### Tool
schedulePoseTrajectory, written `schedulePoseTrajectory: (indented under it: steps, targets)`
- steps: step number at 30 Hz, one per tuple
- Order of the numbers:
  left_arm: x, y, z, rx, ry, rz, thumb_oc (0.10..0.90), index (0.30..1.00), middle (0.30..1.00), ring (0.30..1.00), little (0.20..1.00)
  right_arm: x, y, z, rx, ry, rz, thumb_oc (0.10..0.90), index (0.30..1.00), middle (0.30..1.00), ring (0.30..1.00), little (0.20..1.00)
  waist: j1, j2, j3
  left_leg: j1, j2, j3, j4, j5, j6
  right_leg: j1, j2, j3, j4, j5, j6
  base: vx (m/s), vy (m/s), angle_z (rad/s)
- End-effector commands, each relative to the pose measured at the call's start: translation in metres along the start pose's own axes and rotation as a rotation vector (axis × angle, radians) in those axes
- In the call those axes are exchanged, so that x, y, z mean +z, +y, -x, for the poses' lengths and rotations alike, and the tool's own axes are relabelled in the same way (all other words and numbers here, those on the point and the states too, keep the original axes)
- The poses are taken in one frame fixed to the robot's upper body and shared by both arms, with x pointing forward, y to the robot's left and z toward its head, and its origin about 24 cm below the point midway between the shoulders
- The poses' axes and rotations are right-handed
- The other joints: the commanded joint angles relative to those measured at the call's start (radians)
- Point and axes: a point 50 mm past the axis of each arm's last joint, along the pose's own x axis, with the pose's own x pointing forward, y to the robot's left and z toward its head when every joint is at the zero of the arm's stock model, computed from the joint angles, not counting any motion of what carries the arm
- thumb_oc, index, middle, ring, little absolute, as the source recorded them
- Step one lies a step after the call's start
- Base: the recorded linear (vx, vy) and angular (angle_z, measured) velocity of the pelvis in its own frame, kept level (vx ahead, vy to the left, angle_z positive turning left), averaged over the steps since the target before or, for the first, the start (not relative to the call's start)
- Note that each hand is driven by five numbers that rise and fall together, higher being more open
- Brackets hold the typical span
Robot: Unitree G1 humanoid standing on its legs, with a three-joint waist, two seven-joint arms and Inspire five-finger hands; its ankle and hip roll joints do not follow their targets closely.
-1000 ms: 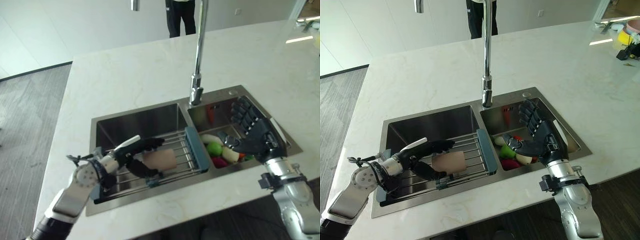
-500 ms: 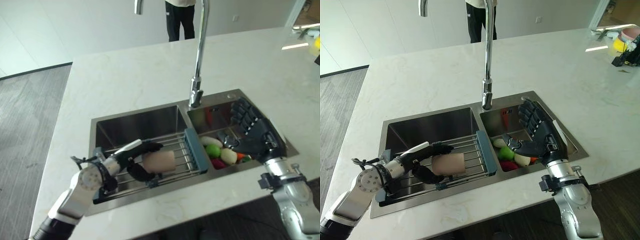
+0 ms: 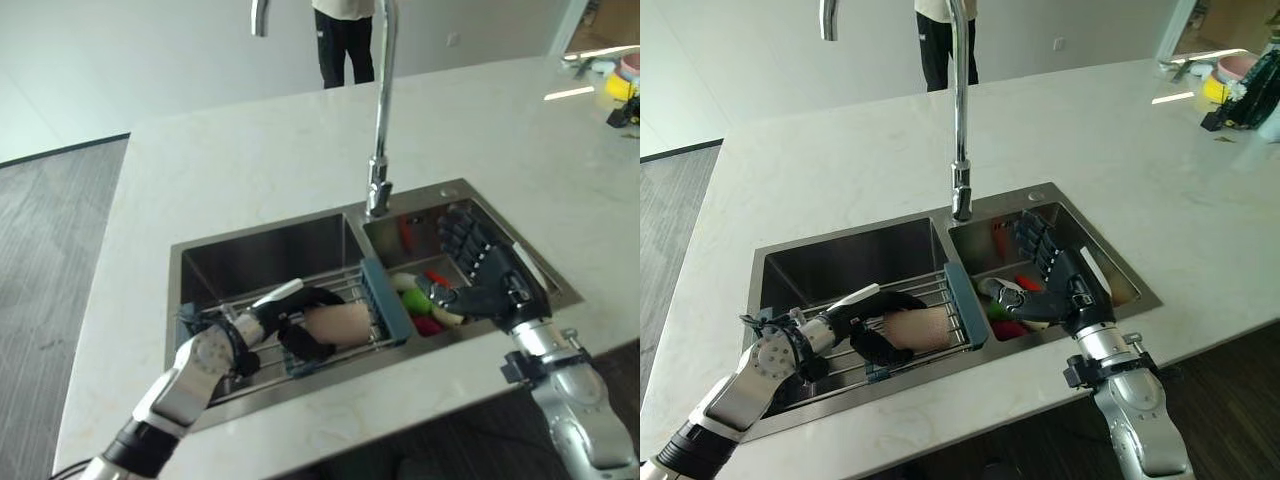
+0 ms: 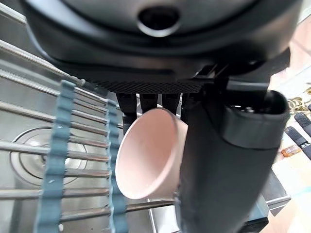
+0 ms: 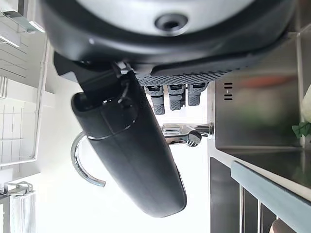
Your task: Place the dishes in the dishwasher.
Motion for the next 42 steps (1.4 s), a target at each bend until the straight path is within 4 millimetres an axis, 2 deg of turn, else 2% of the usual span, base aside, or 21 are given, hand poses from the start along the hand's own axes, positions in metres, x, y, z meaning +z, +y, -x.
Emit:
schedulePoseTrajectory:
  steps: [1, 6, 13, 14, 16, 17, 20, 21, 22, 25, 27, 28, 30, 32, 33, 35, 38, 39, 40, 42]
  targets:
    - [0.034, 0.026, -0.004, 0.099, -0.159, -0.119, 0.4, 0.3, 0.3, 0.3, 0.3, 0.047, 0.001, -0.017, 0.034, -0.274, 0.043, 0.8, 0.9, 0.9, 0.9, 0.9, -0.002, 0.008, -0.049, 0.084, 0.067, -0.012, 0.007, -0.089, -0.083, -0.007, 0.007, -0.01, 0.039, -0.031, 0.063, 0.0, 0.0, 0.0]
    - [0.034, 0.037, 0.007, 0.22, -0.226, -0.081, 0.4, 0.3, 0.3, 0.3, 0.3, 0.045, -0.001, -0.014, 0.011, -0.28, 0.043, 0.8, 0.9, 0.9, 0.9, 0.9, 0.008, 0.008, -0.047, 0.083, 0.071, -0.014, 0.007, -0.084, -0.089, -0.004, 0.008, -0.02, 0.039, -0.031, 0.059, -0.01, -0.039, 0.01]
    - [0.025, 0.057, 0.039, 0.479, -0.295, -0.031, 0.4, 0.3, 0.3, 0.3, 0.3, 0.046, -0.009, -0.007, -0.03, -0.288, 0.042, 0.8, 0.9, 0.9, 0.9, 0.9, 0.039, 0.008, -0.047, 0.074, 0.079, -0.034, 0.007, -0.073, -0.102, 0.002, 0.008, -0.043, 0.039, -0.04, 0.048, -0.02, -0.079, 0.07]
    - [0.021, 0.063, 0.056, 0.597, -0.32, -0.027, 0.4, 0.3, 0.3, 0.3, 0.3, 0.045, -0.01, -0.005, -0.042, -0.292, 0.04, 0.8, 0.9, 0.9, 0.9, 0.9, 0.058, 0.008, -0.046, 0.068, 0.083, -0.048, 0.007, -0.067, -0.11, 0.005, 0.008, -0.055, 0.039, -0.047, 0.043, -0.03, -0.125, 0.21]
    - [0.02, 0.068, 0.068, 0.685, -0.344, -0.029, 0.4, 0.3, 0.3, 0.3, 0.3, 0.046, -0.01, -0.005, -0.047, -0.294, 0.039, 0.8, 0.9, 0.9, 0.9, 0.9, 0.071, 0.008, -0.046, 0.062, 0.087, -0.059, 0.007, -0.061, -0.116, 0.007, 0.007, -0.065, 0.039, -0.051, 0.038, -0.03, -0.16, 0.19]
    - [0.021, 0.071, 0.08, 0.781, -0.381, -0.024, 0.4, 0.3, 0.3, 0.3, 0.3, 0.047, -0.01, -0.005, -0.053, -0.301, 0.04, 0.8, 0.9, 0.9, 0.9, 0.9, 0.09, 0.009, -0.044, 0.055, 0.092, -0.074, 0.007, -0.052, -0.125, 0.009, 0.007, -0.079, 0.039, -0.057, 0.033, -0.03, -0.167, 0.28]
    - [0.024, 0.074, 0.095, 0.893, -0.436, -0.016, 0.4, 0.3, 0.3, 0.3, 0.3, 0.05, -0.01, -0.005, -0.056, -0.316, 0.04, 0.8, 0.9, 0.9, 0.9, 0.9, 0.109, 0.012, -0.039, 0.044, 0.102, -0.087, 0.007, -0.04, -0.139, 0.011, 0.005, -0.099, 0.039, -0.064, 0.026, -0.03, -0.117, 0.33]
    - [0.024, 0.074, 0.11, 0.989, -0.494, 0.012, 0.4, 0.3, 0.3, 0.3, 0.3, 0.053, -0.01, -0.005, -0.057, -0.332, 0.039, 0.8, 0.9, 0.9, 0.9, 0.9, 0.124, 0.016, -0.034, 0.032, 0.116, -0.096, 0.007, -0.026, -0.157, 0.009, 0.003, -0.117, 0.039, -0.069, 0.021, -0.08, -0.116, 0.38]
    - [0.028, 0.072, 0.122, 1.057, -0.568, 0.043, 0.4, 0.3, 0.3, 0.3, 0.3, 0.055, -0.011, -0.005, -0.069, -0.346, 0.035, 0.8, 0.9, 0.9, 0.9, 0.9, 0.136, 0.019, -0.029, 0.018, 0.143, -0.082, 0.007, -0.005, -0.177, 0.008, -0.005, -0.137, 0.039, -0.072, 0.022, -0.1, -0.098, 0.36]
    - [0.034, 0.069, 0.13, 1.094, -0.681, 0.101, 0.4, 0.3, 0.3, 0.3, 0.3, 0.057, -0.015, -0.002, -0.105, -0.354, 0.032, 0.8, 0.9, 0.9, 0.9, 0.9, 0.139, 0.024, -0.026, -0.004, 0.185, -0.037, 0.007, 0.028, -0.197, 0.014, -0.019, -0.177, 0.039, -0.07, 0.025, -0.11, -0.026, 0.43]
    - [0.04, 0.067, 0.134, 1.12, -0.821, 0.162, 0.4, 0.3, 0.3, 0.3, 0.3, 0.059, -0.02, 0.0, -0.139, -0.375, 0.043, 0.8, 0.9, 0.9, 0.9, 0.9, 0.12, 0.02, -0.02, 0.015, 0.232, 0.076, 0.007, 0.04, -0.207, 0.03, -0.039, -0.238, 0.039, -0.076, 0.029, -0.15, 0.006, 0.79]
    - [0.041, 0.067, 0.135, 1.124, -0.835, 0.165, 0.4, 0.3, 0.3, 0.3, 0.3, 0.06, -0.021, 0.0, -0.14, -0.379, 0.044, 0.8, 0.9, 0.9, 0.9, 0.9, 0.12, 0.019, -0.017, 0.016, 0.233, 0.085, 0.007, 0.046, -0.203, 0.027, -0.041, -0.243, 0.039, -0.068, 0.027, -0.13, 0.025, 0.83]
    - [0.048, 0.065, 0.14, 1.154, -0.921, 0.178, 0.4, 0.3, 0.3, 0.3, 0.3, 0.066, -0.024, -0.001, -0.141, -0.415, 0.039, 0.8, 0.9, 0.9, 0.9, 0.9, 0.117, -0.002, -0.008, 0.073, 0.203, 0.122, 0.007, 0.037, -0.184, 0.029, -0.061, -0.255, 0.039, -0.059, 0.023, -0.15, 0.028, 0.91]
    - [0.054, 0.064, 0.145, 1.171, -0.99, 0.185, 0.4, 0.3, 0.3, 0.3, 0.3, 0.071, -0.026, -0.001, -0.14, -0.447, 0.043, 0.8, 0.9, 0.9, 0.9, 0.9, 0.115, -0.026, -0.002, 0.127, 0.173, 0.158, 0.007, 0.06, -0.167, 0.023, -0.082, -0.263, 0.039, -0.04, 0.02, -0.17, 0.041, 0.45]
    - [0.057, 0.064, 0.147, 1.173, -1.03, 0.187, 0.4, 0.3, 0.3, 0.3, 0.3, 0.074, -0.027, 0.0, -0.154, -0.463, 0.055, 0.8, 0.9, 0.9, 0.9, 0.9, 0.109, -0.04, -0.002, 0.168, 0.167, 0.198, 0.007, 0.082, -0.164, 0.02, -0.097, -0.274, 0.039, -0.03, 0.018, -0.19, 0.083, 0.47]
    - [0.062, 0.066, 0.151, 1.178, -1.099, 0.189, 0.4, 0.3, 0.3, 0.3, 0.3, 0.078, -0.03, 0.004, -0.182, -0.494, 0.07, 0.8, 0.9, 0.9, 0.9, 0.9, 0.09, -0.052, -0.003, 0.237, 0.186, 0.265, 0.007, 0.091, -0.169, 0.021, -0.12, -0.31, 0.039, -0.015, 0.018, -0.23, 0.164, 1.17]
    - [0.066, 0.068, 0.15, 1.176, -1.15, 0.188, 0.4, 0.3, 0.3, 0.3, 0.3, 0.082, -0.035, 0.006, -0.224, -0.523, 0.079, 0.8, 0.9, 0.9, 0.9, 0.9, 0.066, -0.047, -0.014, 0.307, 0.239, 0.311, 0.007, 0.109, -0.21, 0.032, -0.13, -0.336, 0.039, -0.021, 0.023, -0.27, 0.28, 1.18]
    - [0.07, 0.069, 0.146, 1.171, -1.182, 0.199, 0.4, 0.3, 0.3, 0.3, 0.3, 0.087, -0.036, 0.005, -0.249, -0.55, 0.093, 0.8, 0.9, 0.9, 0.9, 0.9, 0.065, -0.041, -0.018, 0.312, 0.258, 0.339, 0.007, 0.08, -0.215, 0.036, -0.149, -0.371, 0.039, 0.0, 0.033, -0.31, 0.363, 1.3]
    - [0.071, 0.069, 0.145, 1.169, -1.186, 0.198, 0.4, 0.3, 0.3, 0.3, 0.3, 0.087, -0.036, 0.005, -0.255, -0.553, 0.097, 0.8, 0.9, 0.9, 0.9, 0.9, 0.063, -0.04, -0.019, 0.309, 0.26, 0.34, 0.007, 0.066, -0.212, 0.035, -0.155, -0.378, 0.039, 0.007, 0.038, -0.34, 0.411, 1.43]
    - [0.071, 0.071, 0.145, 1.168, -1.191, 0.207, 0.4, 0.3, 0.3, 0.3, 0.3, 0.089, -0.036, 0.003, -0.272, -0.566, 0.095, 0.8, 0.9, 0.9, 0.9, 0.9, 0.066, -0.035, -0.025, 0.298, 0.273, 0.343, 0.007, 0.001, -0.201, 0.025, -0.189, -0.397, 0.039, 0.044, 0.067, -0.21, 0.311, 1.22]
